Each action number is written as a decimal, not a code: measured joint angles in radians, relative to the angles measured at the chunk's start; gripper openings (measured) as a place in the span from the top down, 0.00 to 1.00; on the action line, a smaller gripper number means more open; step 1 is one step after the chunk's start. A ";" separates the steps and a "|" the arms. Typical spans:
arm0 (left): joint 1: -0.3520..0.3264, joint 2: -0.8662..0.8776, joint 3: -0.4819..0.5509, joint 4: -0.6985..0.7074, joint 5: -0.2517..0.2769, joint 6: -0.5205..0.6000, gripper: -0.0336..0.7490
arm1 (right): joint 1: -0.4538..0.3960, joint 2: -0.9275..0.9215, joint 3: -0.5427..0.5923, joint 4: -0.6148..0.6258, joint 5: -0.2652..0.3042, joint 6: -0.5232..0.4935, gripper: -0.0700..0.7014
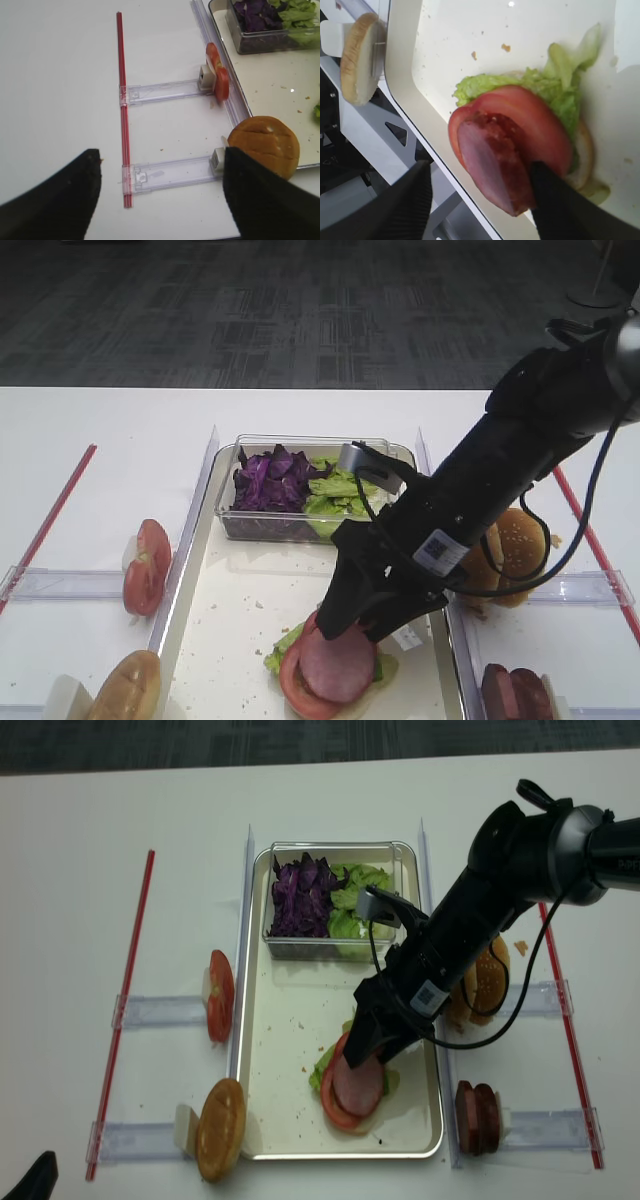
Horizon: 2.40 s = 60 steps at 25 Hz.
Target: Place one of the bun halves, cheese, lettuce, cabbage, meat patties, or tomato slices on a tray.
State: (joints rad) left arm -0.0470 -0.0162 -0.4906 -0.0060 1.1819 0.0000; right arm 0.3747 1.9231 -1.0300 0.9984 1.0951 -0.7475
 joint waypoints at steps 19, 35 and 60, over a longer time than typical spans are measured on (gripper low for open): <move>0.000 0.000 0.000 0.000 0.000 0.000 0.35 | 0.000 -0.047 -0.099 -0.197 0.028 0.126 0.31; 0.000 -0.002 0.000 0.000 0.000 0.000 0.35 | 0.000 -0.127 -0.253 -0.465 0.082 0.282 0.31; 0.000 -0.002 0.000 0.000 0.000 -0.007 0.35 | 0.000 -0.129 -0.420 -0.793 0.125 0.463 0.13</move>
State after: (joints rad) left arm -0.0470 -0.0181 -0.4906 -0.0060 1.1819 -0.0067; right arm 0.3747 1.7941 -1.4497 0.2055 1.2196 -0.2846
